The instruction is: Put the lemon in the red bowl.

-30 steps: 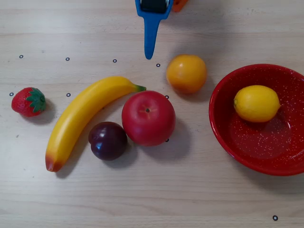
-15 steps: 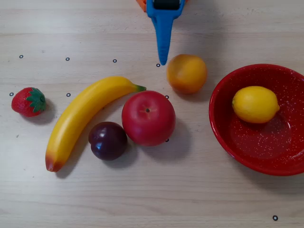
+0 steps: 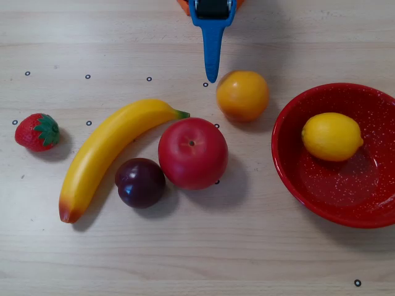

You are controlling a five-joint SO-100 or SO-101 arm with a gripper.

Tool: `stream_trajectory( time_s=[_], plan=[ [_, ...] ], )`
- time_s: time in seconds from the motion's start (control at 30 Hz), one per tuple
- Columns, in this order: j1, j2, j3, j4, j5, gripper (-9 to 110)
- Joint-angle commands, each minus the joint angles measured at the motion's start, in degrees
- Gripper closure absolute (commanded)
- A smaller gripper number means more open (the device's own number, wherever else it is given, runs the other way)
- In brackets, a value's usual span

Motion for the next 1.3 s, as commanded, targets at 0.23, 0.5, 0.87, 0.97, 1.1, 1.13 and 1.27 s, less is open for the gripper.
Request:
stream_trajectory(
  time_s=[0.23, 0.5, 0.87, 0.97, 1.1, 1.13, 1.27],
  plan=[
    [0.79, 0.88, 0.70, 1.76, -1.23, 101],
    [0.70, 0.88, 0.70, 2.11, -1.23, 101],
    [0.70, 0.88, 0.70, 2.11, -1.05, 101],
    [0.70, 0.88, 0.70, 2.11, -1.05, 101],
    [0.70, 0.79, 0.70, 2.11, -1.05, 101],
    [0.70, 0.79, 0.70, 2.11, -1.05, 101],
    [0.70, 0.79, 0.70, 2.11, -1.05, 101]
  ],
)
